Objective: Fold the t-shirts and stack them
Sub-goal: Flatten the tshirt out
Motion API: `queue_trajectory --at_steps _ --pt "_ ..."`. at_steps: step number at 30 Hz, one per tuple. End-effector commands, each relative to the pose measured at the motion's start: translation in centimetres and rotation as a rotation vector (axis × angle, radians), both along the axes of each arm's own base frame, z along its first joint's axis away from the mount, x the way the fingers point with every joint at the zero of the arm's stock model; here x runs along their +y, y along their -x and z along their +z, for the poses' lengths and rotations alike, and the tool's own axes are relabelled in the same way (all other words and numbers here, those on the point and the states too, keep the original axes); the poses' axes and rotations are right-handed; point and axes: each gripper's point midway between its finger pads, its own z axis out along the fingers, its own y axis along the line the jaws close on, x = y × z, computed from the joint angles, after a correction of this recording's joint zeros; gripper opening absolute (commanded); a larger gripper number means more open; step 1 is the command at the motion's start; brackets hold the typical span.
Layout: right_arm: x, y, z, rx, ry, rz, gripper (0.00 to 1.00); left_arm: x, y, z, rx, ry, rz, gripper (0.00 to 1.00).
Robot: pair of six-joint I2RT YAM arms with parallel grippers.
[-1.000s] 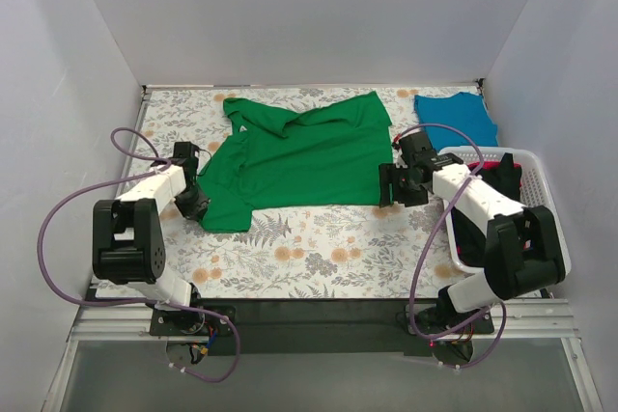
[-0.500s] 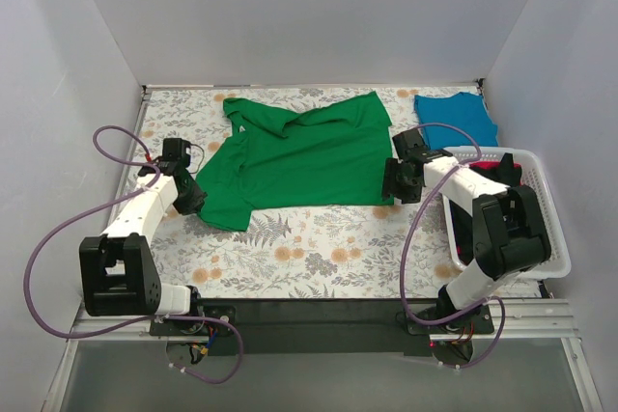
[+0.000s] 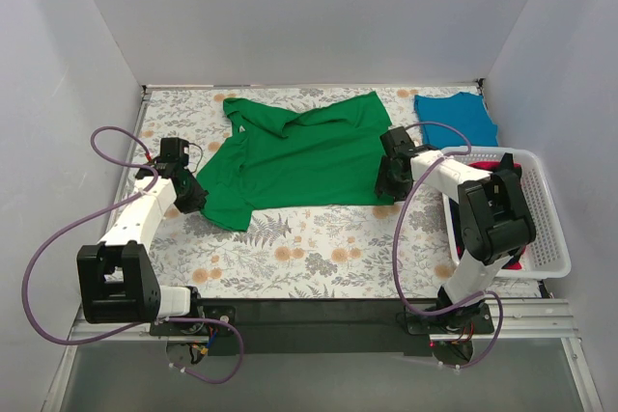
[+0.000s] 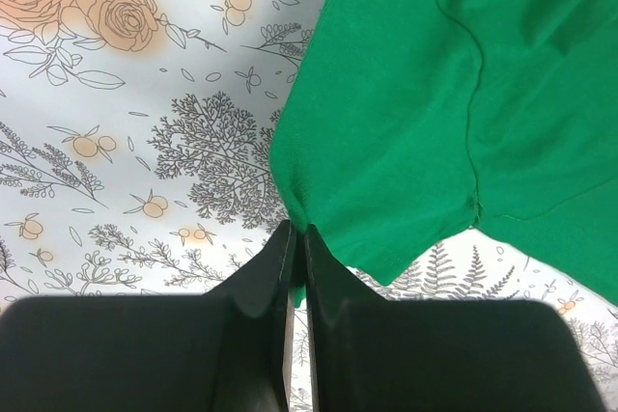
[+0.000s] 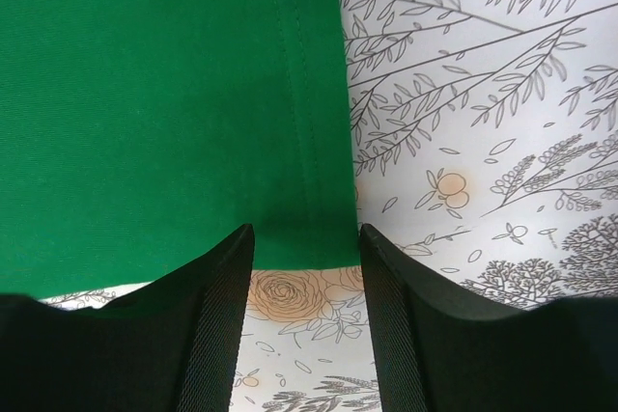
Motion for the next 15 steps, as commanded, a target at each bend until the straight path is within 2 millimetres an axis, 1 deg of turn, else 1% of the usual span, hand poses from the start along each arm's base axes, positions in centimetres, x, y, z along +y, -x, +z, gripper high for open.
queue_trajectory --at_steps 1,4,9,10,11,13,14,15 --pt "0.3 -1.1 0.2 -0.032 0.017 -0.044 0.52 -0.4 -0.2 1.4 -0.06 0.023 -0.003 0.0" --pt "-0.1 -0.1 -0.8 0.006 0.04 -0.056 0.5 -0.6 -0.1 1.5 -0.065 0.033 -0.008 0.0" --pt "-0.9 2.2 -2.4 0.07 0.085 -0.061 0.49 -0.6 -0.2 1.7 -0.073 0.038 -0.007 0.0" --pt "-1.0 2.5 -2.7 0.083 0.094 -0.057 0.45 -0.7 -0.2 1.6 -0.073 0.04 -0.008 0.0" --pt "-1.1 3.0 -3.0 0.095 0.102 -0.051 0.44 -0.7 -0.2 1.6 -0.075 0.042 -0.007 0.0" --pt "-1.1 3.3 -3.1 0.106 0.099 -0.042 0.36 -0.6 -0.2 1.5 -0.076 0.037 -0.005 0.0" --pt "-1.1 3.2 -3.0 0.098 0.1 -0.039 0.28 -0.6 -0.3 1.5 -0.078 0.037 -0.003 0.0" --pt "-1.2 3.2 -2.7 0.093 0.107 -0.021 0.22 -0.6 -0.3 1.5 -0.075 0.037 0.002 0.0"
